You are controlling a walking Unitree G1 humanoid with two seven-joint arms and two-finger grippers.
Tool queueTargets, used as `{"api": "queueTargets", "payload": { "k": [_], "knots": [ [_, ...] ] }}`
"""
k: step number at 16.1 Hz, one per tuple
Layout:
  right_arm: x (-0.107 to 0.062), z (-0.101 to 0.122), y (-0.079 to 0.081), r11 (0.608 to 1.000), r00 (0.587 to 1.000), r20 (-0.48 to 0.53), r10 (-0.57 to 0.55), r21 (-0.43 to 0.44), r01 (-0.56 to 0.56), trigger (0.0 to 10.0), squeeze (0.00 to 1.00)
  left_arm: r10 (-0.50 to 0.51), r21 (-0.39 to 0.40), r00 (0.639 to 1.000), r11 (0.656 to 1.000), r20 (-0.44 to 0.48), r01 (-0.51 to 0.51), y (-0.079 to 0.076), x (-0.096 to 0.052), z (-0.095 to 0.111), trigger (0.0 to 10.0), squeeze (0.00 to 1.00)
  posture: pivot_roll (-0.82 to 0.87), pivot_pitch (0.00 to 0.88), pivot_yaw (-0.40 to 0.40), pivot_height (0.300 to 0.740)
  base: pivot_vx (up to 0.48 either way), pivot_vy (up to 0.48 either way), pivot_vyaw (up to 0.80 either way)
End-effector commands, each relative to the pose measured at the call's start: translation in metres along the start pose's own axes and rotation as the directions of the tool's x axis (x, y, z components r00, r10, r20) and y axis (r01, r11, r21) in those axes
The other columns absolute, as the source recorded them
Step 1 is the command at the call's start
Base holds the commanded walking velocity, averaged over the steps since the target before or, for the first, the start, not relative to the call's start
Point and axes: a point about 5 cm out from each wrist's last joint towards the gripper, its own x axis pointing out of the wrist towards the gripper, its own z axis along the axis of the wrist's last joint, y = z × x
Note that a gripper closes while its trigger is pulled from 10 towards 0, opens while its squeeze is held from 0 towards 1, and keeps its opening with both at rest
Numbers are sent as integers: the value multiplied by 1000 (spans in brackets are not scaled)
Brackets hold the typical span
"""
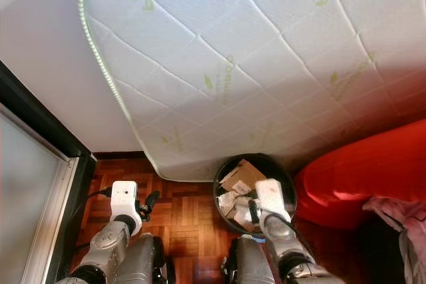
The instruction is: Clean up the room
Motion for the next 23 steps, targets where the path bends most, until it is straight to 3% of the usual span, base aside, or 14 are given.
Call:
{"api": "queueTargets", "payload": {
  "k": [1, 2, 4, 5, 6, 7, 8, 9, 12, 15, 20, 23],
  "knots": [
    [-1, 2, 7, 993, 999, 43, 28, -112, -23, 10000, 0, -5, -9, 999, 1000, -47, 4, -2, -4, -11, 10000, 0, -56, 242, -25, 648, 0, 0, 0],
    [-2, 3, 8, 997, 998, 49, 26, -80, -22, 10000, 0, -5, -9, 999, 1000, -47, 5, -2, -4, -11, 10000, 0, -52, 244, -24, 648, 0, 0, 0],
    [-3, -4, 16, 990, 998, 3, 67, 121, -67, 10000, 0, -6, -10, 999, 1000, -47, 6, -2, -4, -11, 10000, 0, -53, 244, -25, 648, 0, 0, 0],
    [-4, -14, 18, 937, 994, -78, 82, 347, -51, 10000, 0, -5, -10, 999, 1000, -47, 4, -2, -4, -11, 10000, 0, -52, 245, -25, 648, 0, 0, 0],
    [-5, -18, 18, 893, 990, -109, 93, 448, -34, 10000, 0, -5, -10, 999, 1000, -47, 4, -2, -4, -11, 10000, 0, -53, 245, -25, 648, 0, 0, 0],
    [-5, -23, 15, 869, 986, -146, 79, 494, 4, 10000, 1000, -5, -11, 999, 1000, -48, 4, -2, -4, -11, 10000, 0, -52, 245, -26, 648, 0, 0, 0],
    [-5, -25, 12, 894, 988, -144, 58, 449, 13, 10000, 1000, -5, -11, 999, 1000, -50, 4, -2, -4, -12, 10000, 0, -54, 244, -27, 648, 0, 0, 0],
    [-4, -20, 11, 889, 993, -105, 62, 458, -7, 10000, 0, -5, -12, 999, 1000, -51, 4, -2, -4, -12, 10000, 0, -54, 244, -27, 648, 0, 0, 0],
    [-3, -10, 14, 888, 995, -18, 95, 454, -76, 10000, 0, -5, -10, 998, 1000, -55, 4, -2, -4, -13, 10000, 0, -51, 239, -27, 648, 0, 0, 0],
    [-4, -7, 14, 852, 991, 54, 121, 507, -132, 10000, 0, -1, -12, 998, 1000, -59, 1, -1, -5, -14, 10000, 0, -52, 233, -28, 656, 0, 0, 0],
    [-6, -20, 9, 853, 994, 8, 110, 512, -99, 10000, 0, -3, -12, 998, 1000, -66, 2, -2, -5, -15, 10000, 0, -55, 222, -28, 701, 0, 0, 0],
    [-5, -14, 11, 856, 993, 22, 117, 505, -112, 10000, 0, 1, -14, 998, 1000, -71, -2, -1, -6, -16, 10000, 0, -52, 219, -31, 740, 0, 0, 0]
  ]
}}
